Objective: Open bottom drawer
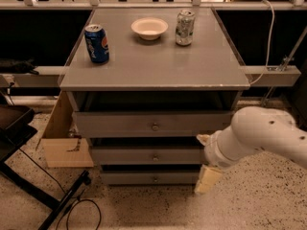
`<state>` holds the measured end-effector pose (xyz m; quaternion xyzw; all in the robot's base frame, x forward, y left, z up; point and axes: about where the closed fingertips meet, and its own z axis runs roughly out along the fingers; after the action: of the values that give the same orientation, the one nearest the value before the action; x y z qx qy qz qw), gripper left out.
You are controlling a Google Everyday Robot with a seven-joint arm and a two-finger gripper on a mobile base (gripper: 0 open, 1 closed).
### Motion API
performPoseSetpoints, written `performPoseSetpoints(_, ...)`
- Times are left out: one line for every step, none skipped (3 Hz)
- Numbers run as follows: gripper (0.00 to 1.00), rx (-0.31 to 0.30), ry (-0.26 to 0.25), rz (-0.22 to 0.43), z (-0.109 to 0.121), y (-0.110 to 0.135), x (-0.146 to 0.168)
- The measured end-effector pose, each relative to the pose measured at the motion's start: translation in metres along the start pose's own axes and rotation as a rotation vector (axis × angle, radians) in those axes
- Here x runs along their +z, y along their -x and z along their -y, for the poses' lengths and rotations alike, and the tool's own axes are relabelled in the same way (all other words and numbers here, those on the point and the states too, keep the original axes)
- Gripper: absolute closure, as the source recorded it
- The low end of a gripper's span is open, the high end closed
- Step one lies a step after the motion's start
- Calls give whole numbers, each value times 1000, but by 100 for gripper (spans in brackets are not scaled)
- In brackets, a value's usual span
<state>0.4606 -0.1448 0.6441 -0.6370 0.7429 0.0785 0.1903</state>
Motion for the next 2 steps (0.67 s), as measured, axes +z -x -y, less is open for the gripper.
performPoseSetpoints(0, 68, -4, 69, 19, -29, 89)
performPoseSetpoints(0, 54, -12, 64, 17, -26, 91)
